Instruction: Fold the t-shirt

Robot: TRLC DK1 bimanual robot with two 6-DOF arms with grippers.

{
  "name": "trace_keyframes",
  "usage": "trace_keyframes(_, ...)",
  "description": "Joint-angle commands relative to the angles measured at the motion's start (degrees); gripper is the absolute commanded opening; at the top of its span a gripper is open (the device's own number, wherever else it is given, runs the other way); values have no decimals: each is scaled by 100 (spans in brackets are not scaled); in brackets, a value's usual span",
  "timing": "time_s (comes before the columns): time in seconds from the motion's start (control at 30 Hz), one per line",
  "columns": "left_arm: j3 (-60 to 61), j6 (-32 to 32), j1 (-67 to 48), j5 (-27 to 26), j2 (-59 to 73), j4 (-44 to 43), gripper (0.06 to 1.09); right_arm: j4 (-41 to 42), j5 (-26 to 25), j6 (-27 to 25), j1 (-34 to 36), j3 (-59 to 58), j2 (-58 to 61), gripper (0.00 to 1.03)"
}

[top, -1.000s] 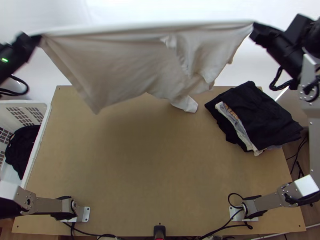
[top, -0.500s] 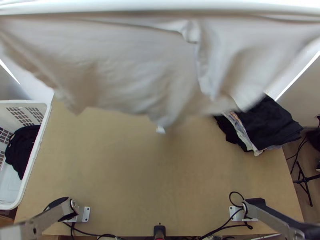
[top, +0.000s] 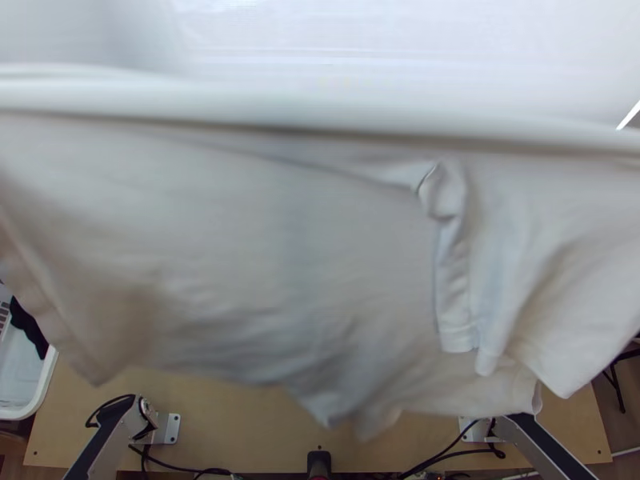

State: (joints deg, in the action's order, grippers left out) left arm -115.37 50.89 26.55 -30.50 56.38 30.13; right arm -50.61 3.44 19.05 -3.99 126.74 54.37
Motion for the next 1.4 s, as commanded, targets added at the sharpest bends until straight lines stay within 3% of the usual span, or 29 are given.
trace_keyframes(0.0, 1966, -484, -9, -791, -1279, 582, 9, -845, 51, 169, -559, -1538, -533, 3)
trace_keyframes(0.2, 4770, -1583, -492, -949, -3028, 1355, 9, -1223, 60, 407, -840, -3981, -1078, 3)
trace_keyframes(0.33, 6246, -1723, -615, -958, -3529, 1267, 9, -503, 60, 468, -1086, -4983, -911, 3)
trace_keyframes(0.47, 6914, -1820, -739, -931, -3151, 670, 9, 183, 51, 486, -1420, -5388, -243, 3)
trace_keyframes(0.7, 6949, -2453, -888, -465, -1147, -218, 9, 1378, 42, 266, -1438, -5291, 1234, 3)
trace_keyframes(0.93, 5965, -2795, -932, -175, 1367, -605, 9, 2064, 42, -6, -1447, -4720, 2719, 3)
trace_keyframes(1.13, 4831, -3165, -941, 71, 3186, -1194, 9, 2248, 42, -323, -1394, -3893, 3959, 3)
trace_keyframes(1.37, 3161, -3419, -765, 396, 4979, -948, 9, 2275, 51, -428, -1210, -3226, 4688, 3)
